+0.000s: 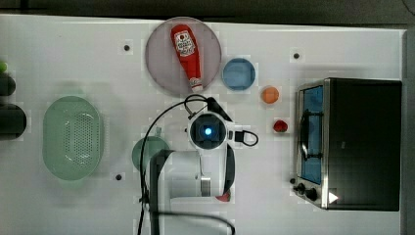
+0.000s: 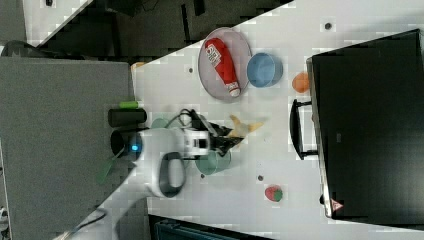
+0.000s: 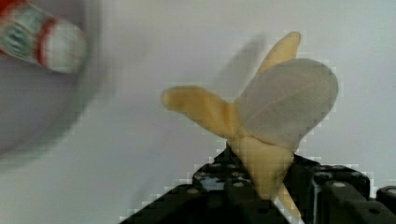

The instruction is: Pick banana from table and place on oven.

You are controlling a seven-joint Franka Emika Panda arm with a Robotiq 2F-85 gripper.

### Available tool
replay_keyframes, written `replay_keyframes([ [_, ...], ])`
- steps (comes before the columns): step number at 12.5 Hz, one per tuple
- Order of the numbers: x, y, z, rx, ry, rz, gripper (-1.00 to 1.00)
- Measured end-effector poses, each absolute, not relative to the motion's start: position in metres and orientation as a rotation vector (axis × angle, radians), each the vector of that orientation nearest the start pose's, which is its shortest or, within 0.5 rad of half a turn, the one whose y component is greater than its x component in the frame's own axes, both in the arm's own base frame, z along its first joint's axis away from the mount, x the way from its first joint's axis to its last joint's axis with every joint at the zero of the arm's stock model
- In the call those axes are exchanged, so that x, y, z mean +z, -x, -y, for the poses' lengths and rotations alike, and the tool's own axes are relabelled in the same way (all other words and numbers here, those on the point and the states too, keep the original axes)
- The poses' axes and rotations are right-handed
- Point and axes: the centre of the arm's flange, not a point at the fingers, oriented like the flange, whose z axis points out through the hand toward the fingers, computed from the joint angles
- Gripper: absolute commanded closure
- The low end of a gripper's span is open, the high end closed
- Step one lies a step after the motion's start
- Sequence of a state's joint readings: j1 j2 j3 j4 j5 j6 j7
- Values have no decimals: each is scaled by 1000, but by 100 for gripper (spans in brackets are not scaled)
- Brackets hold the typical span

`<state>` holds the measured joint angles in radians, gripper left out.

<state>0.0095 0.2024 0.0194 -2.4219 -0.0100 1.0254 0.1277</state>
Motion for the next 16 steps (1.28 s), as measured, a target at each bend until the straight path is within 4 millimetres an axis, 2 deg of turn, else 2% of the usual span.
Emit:
replay_keyframes([
  [2, 305, -508, -8, 44, 2863, -1353, 46],
  [4, 413, -525, -5, -8, 2800, -1380, 46],
  [5, 466, -526, 1, -74, 2782, -1379, 45],
  [7, 556, -511, 24, -155, 2750, -1417, 45],
  [8, 590, -502, 43, -211, 2700, -1452, 45],
  [9, 611, -493, 70, -270, 2663, -1501, 45],
  [10, 623, -487, 101, -326, 2647, -1542, 45],
  [11, 621, -481, 134, -332, 2652, -1553, 45],
  [12, 609, -478, 173, -320, 2686, -1572, 46],
  [13, 589, -479, 213, -295, 2716, -1602, 46],
  [14, 559, -476, 252, -226, 2751, -1618, 45],
  [16, 491, -466, 321, -116, 2821, -1626, 46],
])
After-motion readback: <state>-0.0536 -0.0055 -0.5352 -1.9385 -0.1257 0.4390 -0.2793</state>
